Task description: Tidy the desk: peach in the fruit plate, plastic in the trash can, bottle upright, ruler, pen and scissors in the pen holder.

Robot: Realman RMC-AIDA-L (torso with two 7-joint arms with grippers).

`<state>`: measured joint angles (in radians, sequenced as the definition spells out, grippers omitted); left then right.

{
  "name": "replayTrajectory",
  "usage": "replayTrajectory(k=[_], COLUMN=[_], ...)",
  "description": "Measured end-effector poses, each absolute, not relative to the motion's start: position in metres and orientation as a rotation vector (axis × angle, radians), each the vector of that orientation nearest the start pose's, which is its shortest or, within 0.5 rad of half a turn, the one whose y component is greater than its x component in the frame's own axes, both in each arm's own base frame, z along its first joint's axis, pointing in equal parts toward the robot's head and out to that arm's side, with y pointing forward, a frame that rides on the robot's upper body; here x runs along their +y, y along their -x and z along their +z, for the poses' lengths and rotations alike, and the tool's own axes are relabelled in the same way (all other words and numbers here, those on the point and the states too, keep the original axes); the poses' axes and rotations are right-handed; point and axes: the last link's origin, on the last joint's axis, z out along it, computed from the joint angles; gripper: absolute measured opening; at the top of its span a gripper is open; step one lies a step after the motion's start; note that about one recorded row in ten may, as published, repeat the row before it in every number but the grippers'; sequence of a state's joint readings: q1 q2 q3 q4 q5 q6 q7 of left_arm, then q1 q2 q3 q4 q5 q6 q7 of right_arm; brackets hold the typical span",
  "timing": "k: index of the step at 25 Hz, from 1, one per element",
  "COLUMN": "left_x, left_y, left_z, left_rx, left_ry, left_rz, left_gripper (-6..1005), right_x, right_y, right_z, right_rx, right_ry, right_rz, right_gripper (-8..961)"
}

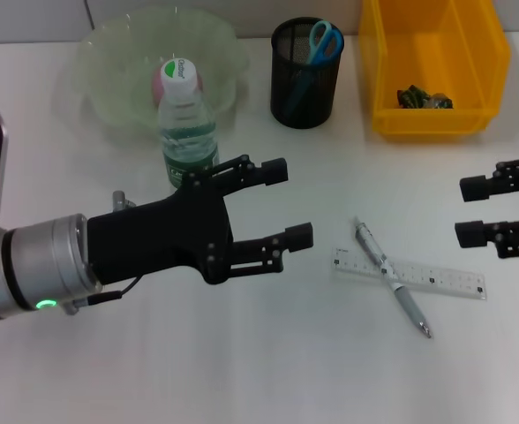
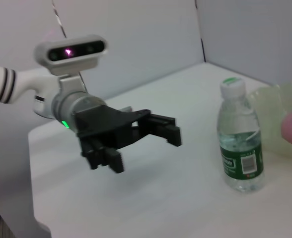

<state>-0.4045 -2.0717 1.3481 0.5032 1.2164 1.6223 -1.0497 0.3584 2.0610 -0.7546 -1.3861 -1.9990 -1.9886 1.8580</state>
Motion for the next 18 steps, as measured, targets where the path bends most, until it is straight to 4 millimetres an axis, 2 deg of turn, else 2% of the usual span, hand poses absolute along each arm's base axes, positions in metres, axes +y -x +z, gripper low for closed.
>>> replayTrajectory(k=[10,15,17,18], left_x=[0.267,0.264,0.263,0.262], left_y=[0.225,0.226,0.227,0.228], left_z=[-0.045,-0.046,-0.047,-0.047], left_rx=[-0.311,-0.316,-0.318,-0.322], left_ry=[2.722,2.735,2.736,2.735], left_rz=[-1.267,-1.263,-1.262,-1.261], left_gripper=[832,832,832,832], right_x=[0.302,0.316,0.317,0.321], right_y=[-0.207,-0.188,-0.185,-0.179], right_z=[0.091,0.071,0.066,0.055], right_rx=[0.691,0.592,0.572,0.525], right_ry=[2.936,3.019,3.032,3.053], right_rz=[0.184,-0.108,-0.152,-0.244], right_gripper=[623,622,622,622])
